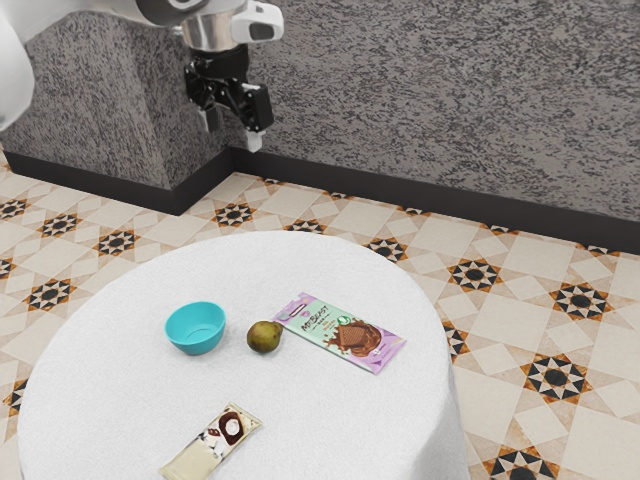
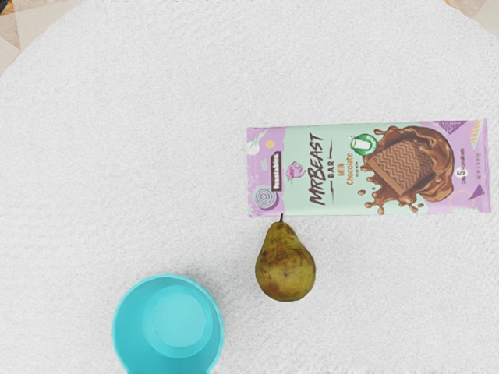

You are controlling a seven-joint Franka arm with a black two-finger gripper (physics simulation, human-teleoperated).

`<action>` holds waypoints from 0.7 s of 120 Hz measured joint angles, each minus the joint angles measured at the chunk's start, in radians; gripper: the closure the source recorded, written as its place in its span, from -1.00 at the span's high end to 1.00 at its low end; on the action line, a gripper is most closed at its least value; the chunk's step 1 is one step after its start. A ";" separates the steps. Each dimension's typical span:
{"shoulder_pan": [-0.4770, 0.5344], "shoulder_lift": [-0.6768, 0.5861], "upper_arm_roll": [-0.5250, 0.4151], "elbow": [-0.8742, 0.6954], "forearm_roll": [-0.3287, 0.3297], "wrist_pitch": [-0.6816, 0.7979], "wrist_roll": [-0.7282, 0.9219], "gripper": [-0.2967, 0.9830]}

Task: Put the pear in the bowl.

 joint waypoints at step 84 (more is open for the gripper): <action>-0.013 0.300 -0.044 -0.182 -0.115 0.331 -0.045 0.54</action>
